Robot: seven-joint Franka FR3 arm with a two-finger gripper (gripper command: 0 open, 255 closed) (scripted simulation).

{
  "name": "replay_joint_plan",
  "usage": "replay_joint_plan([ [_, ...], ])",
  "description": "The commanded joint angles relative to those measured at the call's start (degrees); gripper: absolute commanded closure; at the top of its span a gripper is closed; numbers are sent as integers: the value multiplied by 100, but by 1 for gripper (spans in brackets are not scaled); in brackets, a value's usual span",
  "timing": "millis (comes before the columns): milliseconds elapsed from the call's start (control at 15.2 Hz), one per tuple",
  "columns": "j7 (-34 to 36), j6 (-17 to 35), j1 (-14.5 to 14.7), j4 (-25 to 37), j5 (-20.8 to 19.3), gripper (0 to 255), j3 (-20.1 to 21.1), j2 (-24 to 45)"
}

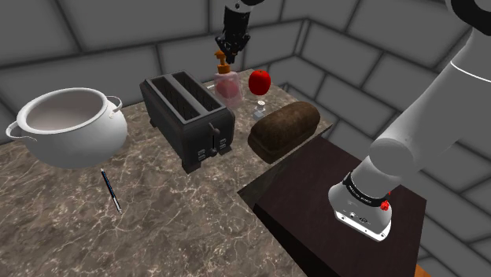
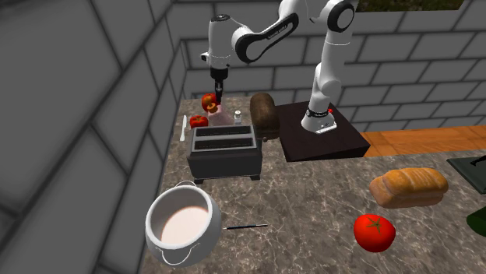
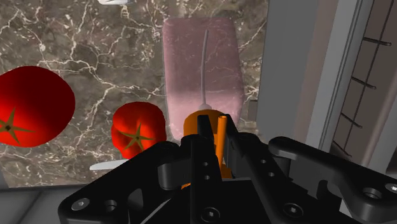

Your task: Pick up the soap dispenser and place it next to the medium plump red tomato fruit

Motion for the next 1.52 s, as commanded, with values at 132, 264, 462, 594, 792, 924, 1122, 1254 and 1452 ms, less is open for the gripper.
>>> replay_joint_plan([
  [132,33,305,5,-236,-44,255,-1,74],
  [264,53,451,8,-343,-71,255,-1,118],
  [462,88,668,15,-493,-118,255,-3,194],
  [594,114,813,20,-586,-154,255,-6,251],
  [792,134,916,24,-651,-182,255,-8,295],
  [924,135,916,24,-651,-183,255,-8,296],
  [1122,135,916,23,-651,-183,255,-8,296],
  [1254,131,931,20,-663,-185,0,-10,299],
  [1452,153,925,30,-633,-203,0,-7,327],
])
